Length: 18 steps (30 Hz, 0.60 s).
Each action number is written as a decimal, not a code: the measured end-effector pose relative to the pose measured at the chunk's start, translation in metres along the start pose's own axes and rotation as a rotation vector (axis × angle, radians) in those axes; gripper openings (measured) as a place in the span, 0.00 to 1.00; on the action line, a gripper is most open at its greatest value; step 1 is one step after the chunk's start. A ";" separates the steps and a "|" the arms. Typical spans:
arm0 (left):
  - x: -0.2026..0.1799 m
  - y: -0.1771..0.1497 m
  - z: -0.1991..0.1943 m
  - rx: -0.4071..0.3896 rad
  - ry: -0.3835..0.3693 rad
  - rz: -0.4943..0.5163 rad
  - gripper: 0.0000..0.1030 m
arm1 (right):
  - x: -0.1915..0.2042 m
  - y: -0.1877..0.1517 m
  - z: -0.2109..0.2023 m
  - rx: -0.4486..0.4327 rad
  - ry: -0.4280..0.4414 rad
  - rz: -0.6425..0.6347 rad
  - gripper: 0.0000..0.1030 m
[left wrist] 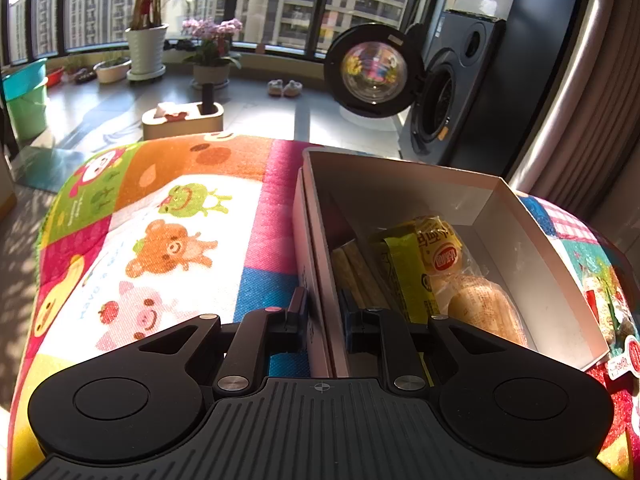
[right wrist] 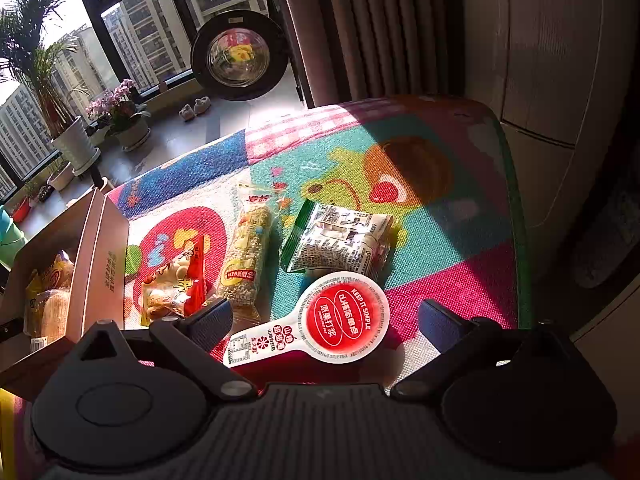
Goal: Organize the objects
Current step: 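Lift the jelly cup, carry it into the box and open the right tool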
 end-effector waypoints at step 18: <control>0.000 -0.001 0.001 -0.002 0.003 0.003 0.18 | 0.044 -0.059 -0.002 -0.007 0.035 -0.488 0.84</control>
Point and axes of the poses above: each gripper's, at about its wrist camera, not at the fingertips, and z roughly the way its jaws point, x to its left, y to its top, the point moved 4 cm from there along z, roughly the way its jaws point, and after that the axes turned 5 degrees about -z, right-handed, at the moved point
